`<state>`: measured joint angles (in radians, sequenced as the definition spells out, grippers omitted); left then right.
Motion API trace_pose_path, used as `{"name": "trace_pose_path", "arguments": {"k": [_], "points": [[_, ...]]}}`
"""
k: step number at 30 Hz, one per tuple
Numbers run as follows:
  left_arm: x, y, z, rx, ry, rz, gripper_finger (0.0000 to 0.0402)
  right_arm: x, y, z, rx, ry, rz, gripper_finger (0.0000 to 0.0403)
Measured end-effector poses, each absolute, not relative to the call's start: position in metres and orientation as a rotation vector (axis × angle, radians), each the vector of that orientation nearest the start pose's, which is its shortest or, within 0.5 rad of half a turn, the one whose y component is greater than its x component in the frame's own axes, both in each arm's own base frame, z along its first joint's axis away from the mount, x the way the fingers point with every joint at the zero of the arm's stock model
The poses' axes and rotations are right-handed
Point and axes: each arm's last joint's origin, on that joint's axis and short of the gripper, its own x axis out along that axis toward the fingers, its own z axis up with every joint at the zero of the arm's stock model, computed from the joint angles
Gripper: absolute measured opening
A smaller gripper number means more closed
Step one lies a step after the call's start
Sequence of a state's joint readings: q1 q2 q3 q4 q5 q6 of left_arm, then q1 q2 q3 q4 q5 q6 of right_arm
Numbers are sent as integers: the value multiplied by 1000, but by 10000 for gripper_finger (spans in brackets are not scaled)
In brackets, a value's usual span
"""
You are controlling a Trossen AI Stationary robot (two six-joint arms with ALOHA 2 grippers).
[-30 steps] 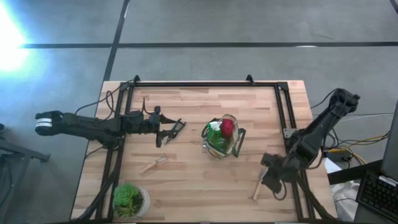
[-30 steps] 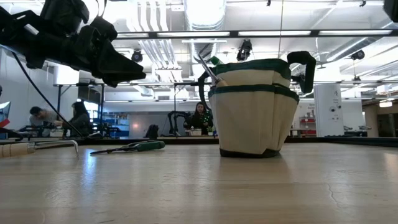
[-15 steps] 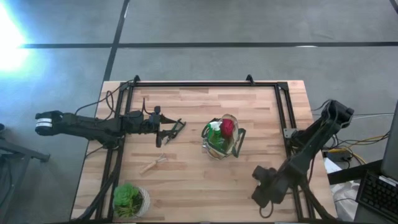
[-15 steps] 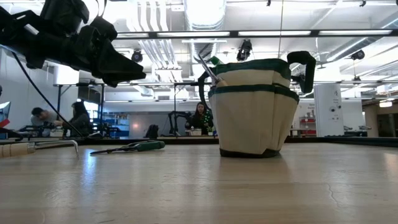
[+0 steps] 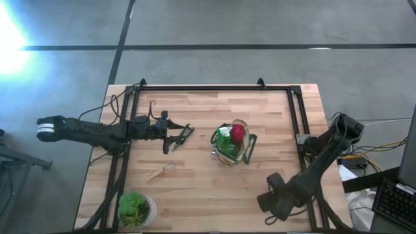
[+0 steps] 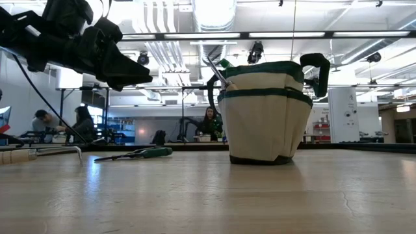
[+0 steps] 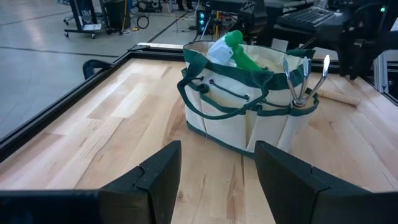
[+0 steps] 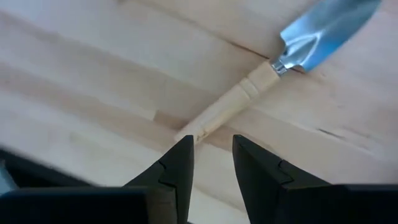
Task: Pick & Place Garden tools in Gardening bag
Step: Put the hand trowel into the pocket of the gardening bag
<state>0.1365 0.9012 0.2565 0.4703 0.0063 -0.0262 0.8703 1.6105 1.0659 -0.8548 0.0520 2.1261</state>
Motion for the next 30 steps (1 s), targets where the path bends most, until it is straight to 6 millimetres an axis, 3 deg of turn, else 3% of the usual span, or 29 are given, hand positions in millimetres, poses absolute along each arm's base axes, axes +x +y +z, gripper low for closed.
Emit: {"name": "trace_pose_path", "arguments": {"k": [6,22,30], "points": [[182,25,194,-39,172,132,207,184,216,177,1203,1250,-1017,120],[182,25,195,-39,172,132,207,196,195,168,1263,1159,-1122,146],[182,25,194,-39,172,132,207,197,189,163,1268,1165,-1155,138]]}}
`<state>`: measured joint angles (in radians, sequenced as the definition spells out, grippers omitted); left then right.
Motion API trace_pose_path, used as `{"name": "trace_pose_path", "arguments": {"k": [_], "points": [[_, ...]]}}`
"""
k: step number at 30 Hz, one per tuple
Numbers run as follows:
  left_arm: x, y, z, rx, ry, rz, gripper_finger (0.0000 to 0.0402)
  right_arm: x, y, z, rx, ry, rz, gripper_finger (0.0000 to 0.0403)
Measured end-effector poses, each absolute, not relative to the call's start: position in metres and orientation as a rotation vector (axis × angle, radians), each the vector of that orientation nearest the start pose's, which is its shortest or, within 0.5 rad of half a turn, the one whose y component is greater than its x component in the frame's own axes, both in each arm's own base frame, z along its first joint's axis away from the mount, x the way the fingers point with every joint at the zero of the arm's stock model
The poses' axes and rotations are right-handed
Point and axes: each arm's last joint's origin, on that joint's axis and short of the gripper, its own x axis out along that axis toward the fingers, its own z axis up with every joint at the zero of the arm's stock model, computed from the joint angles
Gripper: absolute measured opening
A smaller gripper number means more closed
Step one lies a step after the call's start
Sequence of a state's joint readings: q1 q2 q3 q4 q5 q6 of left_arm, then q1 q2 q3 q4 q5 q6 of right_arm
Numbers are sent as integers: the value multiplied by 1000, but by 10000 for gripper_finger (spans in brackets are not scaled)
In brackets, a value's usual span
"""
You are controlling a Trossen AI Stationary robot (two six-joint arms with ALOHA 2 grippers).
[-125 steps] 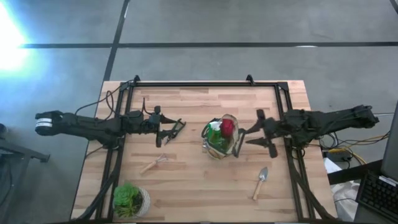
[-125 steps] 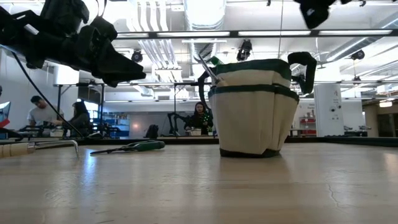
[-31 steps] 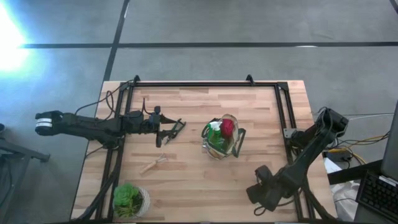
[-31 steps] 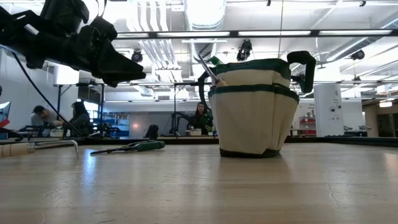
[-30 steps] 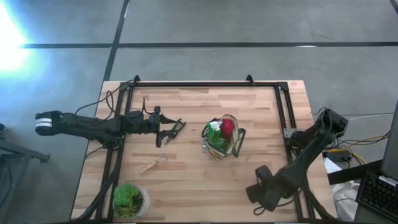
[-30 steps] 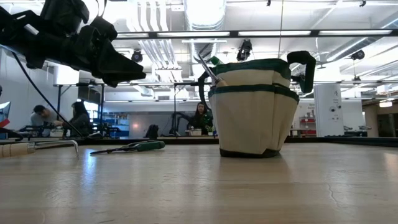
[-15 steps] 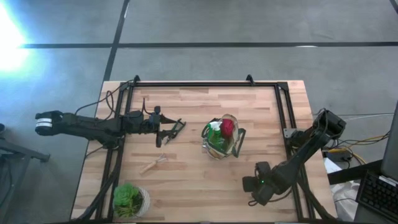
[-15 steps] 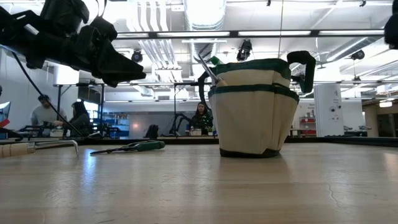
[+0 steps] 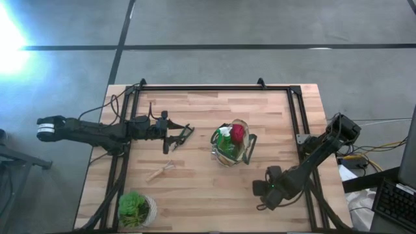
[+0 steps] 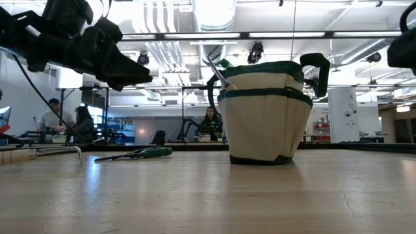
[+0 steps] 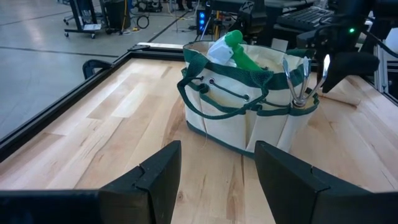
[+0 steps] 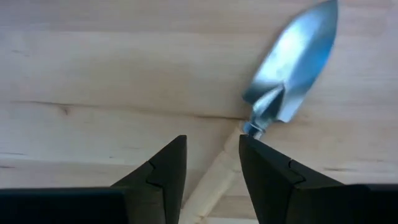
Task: Pick & Place Garden tools in Gardening bag
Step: Put the hand trowel into the pocket of the gardening bag
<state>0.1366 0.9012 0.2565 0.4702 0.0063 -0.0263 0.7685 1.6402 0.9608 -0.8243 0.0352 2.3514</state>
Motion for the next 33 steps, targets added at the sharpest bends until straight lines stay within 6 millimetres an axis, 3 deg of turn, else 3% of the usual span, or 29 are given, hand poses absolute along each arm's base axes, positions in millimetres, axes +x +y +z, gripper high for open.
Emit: {"name": "trace_pose_path", "arguments": {"k": [22,33], "points": [[182,25,194,-39,172,132,207,191,189,154,1290,1226,-1173,139],[182,25,194,-39,172,132,207,183,186,136,1316,1236,-1125,137]]}}
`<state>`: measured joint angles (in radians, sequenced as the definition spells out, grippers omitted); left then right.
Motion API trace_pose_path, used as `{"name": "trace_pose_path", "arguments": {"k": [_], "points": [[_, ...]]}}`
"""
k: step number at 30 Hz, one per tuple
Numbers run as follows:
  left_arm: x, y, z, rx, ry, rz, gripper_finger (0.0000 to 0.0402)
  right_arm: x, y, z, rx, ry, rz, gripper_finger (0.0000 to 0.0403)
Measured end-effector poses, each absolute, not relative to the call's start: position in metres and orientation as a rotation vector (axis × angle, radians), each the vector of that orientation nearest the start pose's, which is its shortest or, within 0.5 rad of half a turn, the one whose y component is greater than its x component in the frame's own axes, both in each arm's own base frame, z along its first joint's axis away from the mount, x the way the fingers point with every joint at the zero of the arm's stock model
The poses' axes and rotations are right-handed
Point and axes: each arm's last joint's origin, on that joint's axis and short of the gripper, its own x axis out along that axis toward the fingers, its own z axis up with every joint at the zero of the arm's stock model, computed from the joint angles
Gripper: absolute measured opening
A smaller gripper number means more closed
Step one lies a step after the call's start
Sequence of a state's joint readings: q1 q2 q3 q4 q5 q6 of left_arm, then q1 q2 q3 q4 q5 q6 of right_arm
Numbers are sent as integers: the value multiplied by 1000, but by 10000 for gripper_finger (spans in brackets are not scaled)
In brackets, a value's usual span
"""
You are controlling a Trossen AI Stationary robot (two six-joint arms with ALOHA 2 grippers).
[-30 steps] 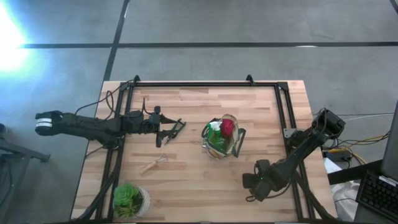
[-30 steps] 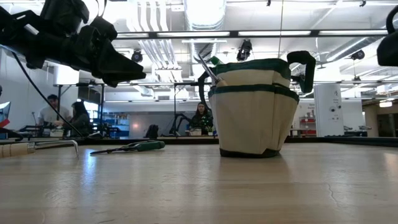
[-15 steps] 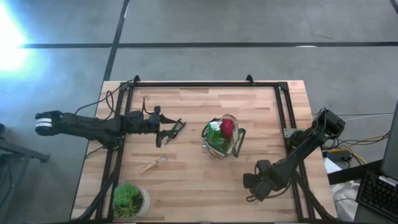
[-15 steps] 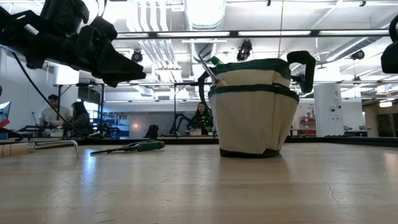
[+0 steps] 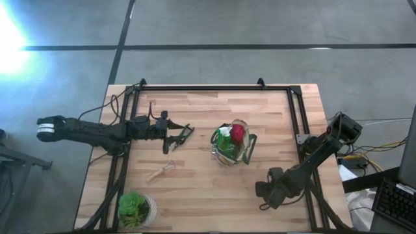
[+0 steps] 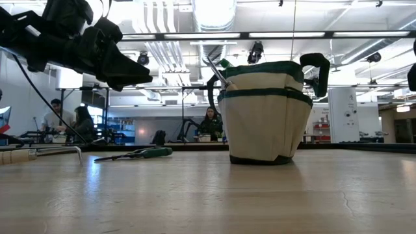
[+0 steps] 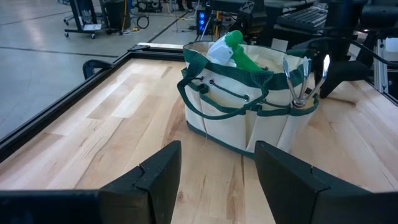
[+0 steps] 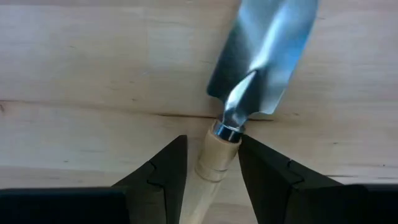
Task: Pick & Place Garden tools in Gardening bag
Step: Put the hand trowel into the pocket of the gardening bag
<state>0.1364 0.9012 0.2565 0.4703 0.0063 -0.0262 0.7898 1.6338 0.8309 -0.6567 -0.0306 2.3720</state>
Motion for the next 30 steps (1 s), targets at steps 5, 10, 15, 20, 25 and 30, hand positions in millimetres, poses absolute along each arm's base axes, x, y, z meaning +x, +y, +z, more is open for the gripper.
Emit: {"name": "trace_pose_path", "arguments": {"k": [5,10,15,20,25,30], "points": [[182,25,194,-39,172,132,207,181,184,132,1306,1238,-1128,138],[182,25,194,-39,172,132,207,180,183,132,1294,1246,-1121,127],[182,25,194,-39,172,132,207,180,184,131,1280,1281,-1112,110],[182,25,194,-38,173,132,207,179,183,131,1274,1292,-1110,88],[182,25,194,-39,172,132,207,179,184,131,1274,1311,-1109,70],[182,25,194,-39,172,132,207,179,184,131,1273,1317,-1106,70]]}}
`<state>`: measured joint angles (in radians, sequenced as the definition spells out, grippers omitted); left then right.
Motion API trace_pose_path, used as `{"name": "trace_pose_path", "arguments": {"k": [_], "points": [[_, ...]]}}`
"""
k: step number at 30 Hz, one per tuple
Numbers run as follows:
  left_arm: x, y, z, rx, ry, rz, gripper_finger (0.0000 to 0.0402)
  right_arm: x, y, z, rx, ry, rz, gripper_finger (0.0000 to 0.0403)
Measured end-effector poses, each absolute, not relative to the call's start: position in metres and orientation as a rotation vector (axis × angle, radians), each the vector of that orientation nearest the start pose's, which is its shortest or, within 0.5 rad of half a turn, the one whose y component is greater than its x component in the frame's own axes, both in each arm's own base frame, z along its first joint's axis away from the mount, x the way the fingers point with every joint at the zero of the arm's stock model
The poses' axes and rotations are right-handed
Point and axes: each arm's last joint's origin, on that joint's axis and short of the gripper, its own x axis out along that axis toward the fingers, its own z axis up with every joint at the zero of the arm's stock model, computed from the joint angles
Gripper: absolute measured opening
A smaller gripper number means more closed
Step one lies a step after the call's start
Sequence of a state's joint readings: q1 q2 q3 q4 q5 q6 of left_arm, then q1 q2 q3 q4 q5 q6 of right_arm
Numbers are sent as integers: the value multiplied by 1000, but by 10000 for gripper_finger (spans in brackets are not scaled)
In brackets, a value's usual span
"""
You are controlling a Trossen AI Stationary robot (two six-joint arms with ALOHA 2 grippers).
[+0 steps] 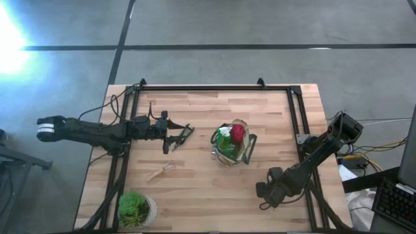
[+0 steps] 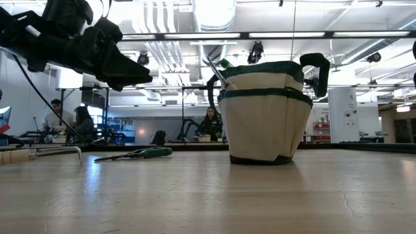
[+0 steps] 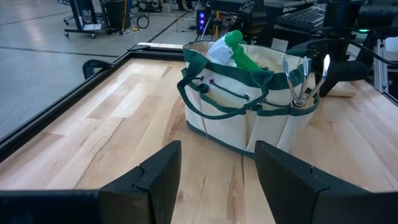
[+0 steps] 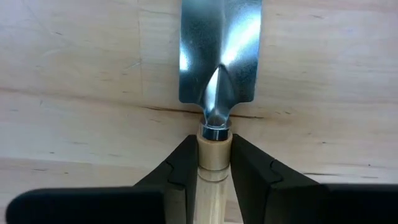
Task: Pick & Place Garden tools in Gardening bag
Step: Put the hand trowel into the pocket of the gardening bag
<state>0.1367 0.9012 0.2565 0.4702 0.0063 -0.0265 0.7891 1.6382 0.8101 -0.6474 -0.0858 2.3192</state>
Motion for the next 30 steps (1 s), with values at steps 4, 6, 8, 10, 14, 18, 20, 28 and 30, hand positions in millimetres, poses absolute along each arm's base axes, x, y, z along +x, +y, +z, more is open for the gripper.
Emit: {"name": "trace_pose_path", "arguments": {"k": [4,6,8,10,14,18,20,28,30], "points": [[182,25,194,-39,172,132,207,179,184,131,1274,1320,-1106,70],[182,25,194,-39,172,132,207,179,184,131,1274,1321,-1107,70],[182,25,194,-39,172,132,207,179,184,131,1274,1322,-1107,70],[182,25,194,-39,172,132,207,179,184,131,1274,1322,-1107,70],[182,25,194,-39,172,132,207,179,184,131,1273,1322,-1107,70],[182,25,194,-38,172,132,207,179,184,130,1250,1330,-1096,70],[182,25,194,-39,172,132,207,178,183,130,1236,1332,-1096,70],[182,25,194,-39,172,132,207,174,185,132,1154,1324,-1076,70],[182,25,194,-39,172,132,207,172,187,135,1125,1322,-1085,70]]}}
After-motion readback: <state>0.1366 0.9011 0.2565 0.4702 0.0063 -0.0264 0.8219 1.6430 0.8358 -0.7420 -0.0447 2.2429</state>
